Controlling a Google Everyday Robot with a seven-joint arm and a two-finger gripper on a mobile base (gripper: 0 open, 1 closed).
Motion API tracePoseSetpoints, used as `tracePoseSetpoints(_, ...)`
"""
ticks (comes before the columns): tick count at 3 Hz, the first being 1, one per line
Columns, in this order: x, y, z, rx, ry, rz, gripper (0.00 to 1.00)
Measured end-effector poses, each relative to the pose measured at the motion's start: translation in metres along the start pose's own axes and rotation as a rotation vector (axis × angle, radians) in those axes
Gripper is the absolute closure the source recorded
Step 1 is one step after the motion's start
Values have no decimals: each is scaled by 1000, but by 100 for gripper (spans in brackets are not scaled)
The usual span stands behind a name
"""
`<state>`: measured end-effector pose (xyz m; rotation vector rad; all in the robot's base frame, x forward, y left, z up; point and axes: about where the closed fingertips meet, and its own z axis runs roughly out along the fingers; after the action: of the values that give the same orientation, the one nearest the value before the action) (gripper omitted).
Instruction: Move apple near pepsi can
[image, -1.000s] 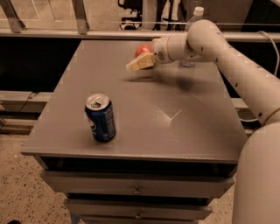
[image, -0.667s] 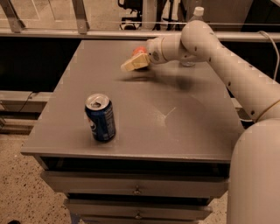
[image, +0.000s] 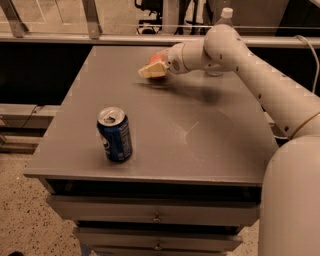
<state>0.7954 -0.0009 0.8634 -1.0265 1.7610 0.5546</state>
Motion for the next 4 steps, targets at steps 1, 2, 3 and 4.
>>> tracePoseSetpoints(1,-5,4,-17,13,0,-21,62)
tracePoseSetpoints(2,-16,17,-56,29,-48,-30,86)
tracePoseSetpoints(3,-16,38,-101,19,-145,10,100)
tracePoseSetpoints(4,-12,68,-136,-9,-255,73,100)
